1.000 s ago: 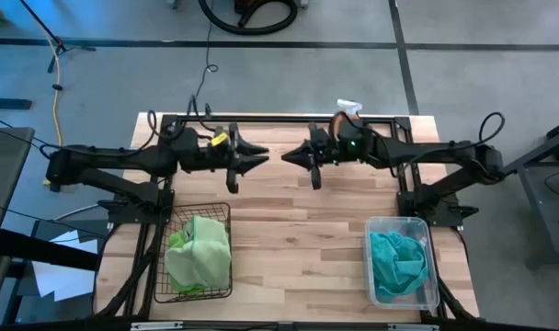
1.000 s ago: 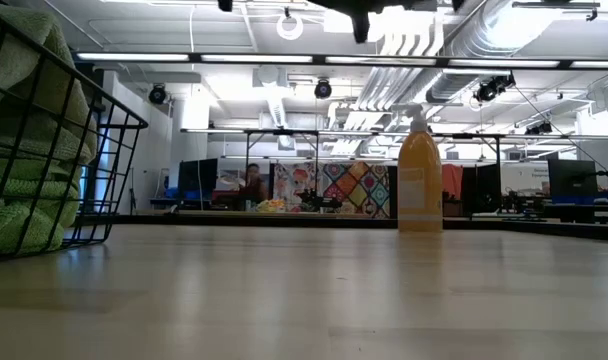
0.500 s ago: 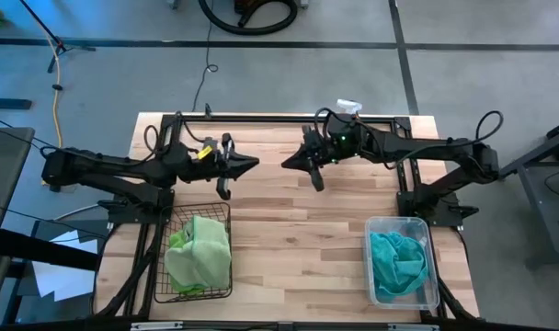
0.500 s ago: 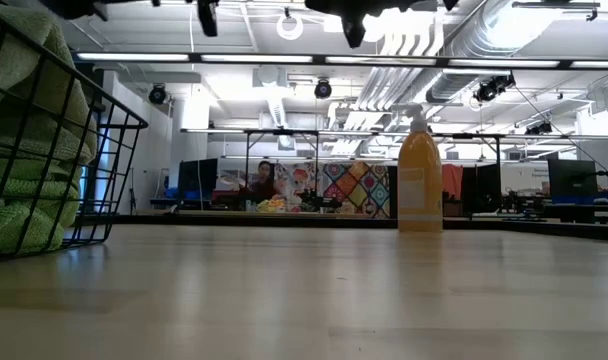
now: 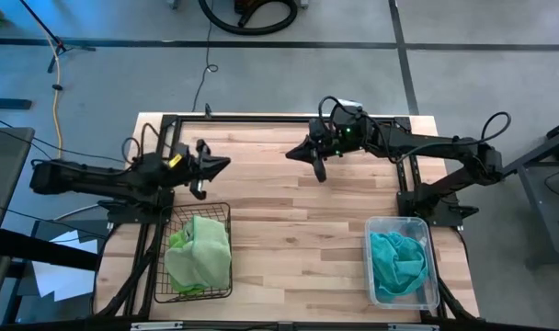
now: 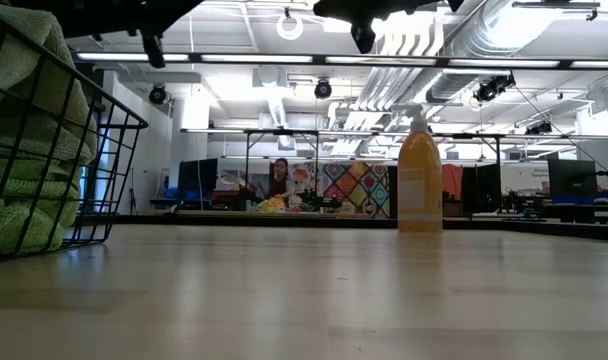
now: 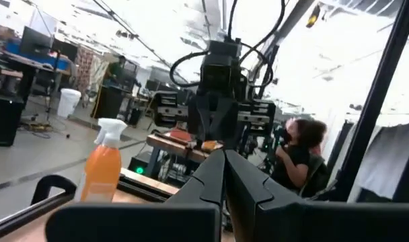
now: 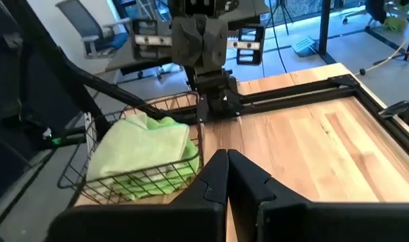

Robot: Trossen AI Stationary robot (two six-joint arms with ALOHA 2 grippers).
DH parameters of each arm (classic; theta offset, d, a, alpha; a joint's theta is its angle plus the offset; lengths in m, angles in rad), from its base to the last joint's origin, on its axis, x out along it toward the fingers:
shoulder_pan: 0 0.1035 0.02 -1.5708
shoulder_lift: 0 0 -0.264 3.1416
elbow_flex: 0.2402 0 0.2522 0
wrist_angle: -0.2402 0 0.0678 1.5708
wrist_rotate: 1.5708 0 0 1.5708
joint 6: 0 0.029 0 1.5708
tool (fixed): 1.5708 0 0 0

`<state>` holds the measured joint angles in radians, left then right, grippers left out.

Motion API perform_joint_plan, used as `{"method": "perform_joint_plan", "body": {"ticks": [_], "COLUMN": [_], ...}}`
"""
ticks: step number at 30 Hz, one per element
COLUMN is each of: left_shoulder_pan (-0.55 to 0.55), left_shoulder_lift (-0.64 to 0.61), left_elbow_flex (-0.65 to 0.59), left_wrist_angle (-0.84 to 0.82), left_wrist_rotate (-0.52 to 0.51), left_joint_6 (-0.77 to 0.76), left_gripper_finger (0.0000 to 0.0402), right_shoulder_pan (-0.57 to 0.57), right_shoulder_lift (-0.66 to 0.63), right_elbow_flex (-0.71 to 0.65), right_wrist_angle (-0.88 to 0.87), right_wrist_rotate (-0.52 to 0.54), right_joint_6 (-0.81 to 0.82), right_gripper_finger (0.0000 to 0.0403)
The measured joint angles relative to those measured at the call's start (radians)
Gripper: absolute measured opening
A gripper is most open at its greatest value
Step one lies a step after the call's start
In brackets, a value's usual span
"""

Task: Sort microfiber towel by color & place in baskets
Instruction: Return to Home Position

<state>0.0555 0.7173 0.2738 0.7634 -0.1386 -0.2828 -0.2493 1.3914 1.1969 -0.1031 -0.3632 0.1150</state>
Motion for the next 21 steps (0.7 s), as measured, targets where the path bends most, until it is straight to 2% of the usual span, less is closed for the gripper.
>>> {"method": "perform_joint_plan", "body": {"ticks": [10,21], "left_shoulder_pan": [-0.005,-0.056], "left_shoulder_lift": [-0.177,-0.267], "left_elbow_flex": [-0.154,-0.263], "left_wrist_angle": [0.039,0.051], "left_wrist_rotate": [-0.007,-0.072], "left_joint_6": [-0.064,-0.083], "left_gripper_finger": [0.0000,0.0000], "right_shoulder_pan": [0.000,0.000], "right_shoulder_lift": [-0.034,-0.070], "right_elbow_flex": [0.000,0.000], "right_wrist_angle": [0.010,0.002], "right_wrist_rotate": [0.000,0.010], "right_joint_6": [0.118,0.201], "right_gripper_finger": [0.0000,0.0000]}}
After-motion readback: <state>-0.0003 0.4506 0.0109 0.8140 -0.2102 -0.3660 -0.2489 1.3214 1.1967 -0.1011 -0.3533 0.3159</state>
